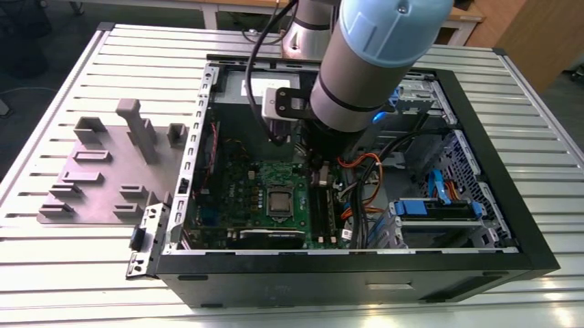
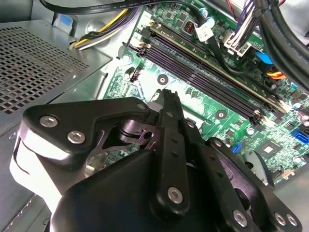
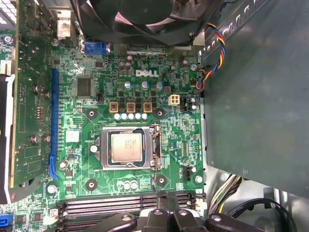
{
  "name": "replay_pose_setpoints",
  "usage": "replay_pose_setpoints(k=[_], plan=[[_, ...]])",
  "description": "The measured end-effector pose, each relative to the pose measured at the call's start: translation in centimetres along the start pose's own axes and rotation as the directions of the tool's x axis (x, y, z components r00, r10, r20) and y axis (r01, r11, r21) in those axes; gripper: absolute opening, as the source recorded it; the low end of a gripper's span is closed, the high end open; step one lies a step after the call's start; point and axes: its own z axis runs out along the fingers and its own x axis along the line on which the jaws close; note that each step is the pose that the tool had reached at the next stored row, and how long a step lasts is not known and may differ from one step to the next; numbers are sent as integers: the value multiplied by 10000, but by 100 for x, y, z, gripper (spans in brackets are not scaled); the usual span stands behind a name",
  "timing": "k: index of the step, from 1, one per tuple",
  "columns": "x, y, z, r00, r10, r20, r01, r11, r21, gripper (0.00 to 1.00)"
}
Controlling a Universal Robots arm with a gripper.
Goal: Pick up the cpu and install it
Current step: 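Install the first cpu locking lever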
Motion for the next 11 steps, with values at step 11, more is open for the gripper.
replay_pose_setpoints(k=[11], plan=[[-1,-30,-1,10000,-3,1,3,10000,19,11]])
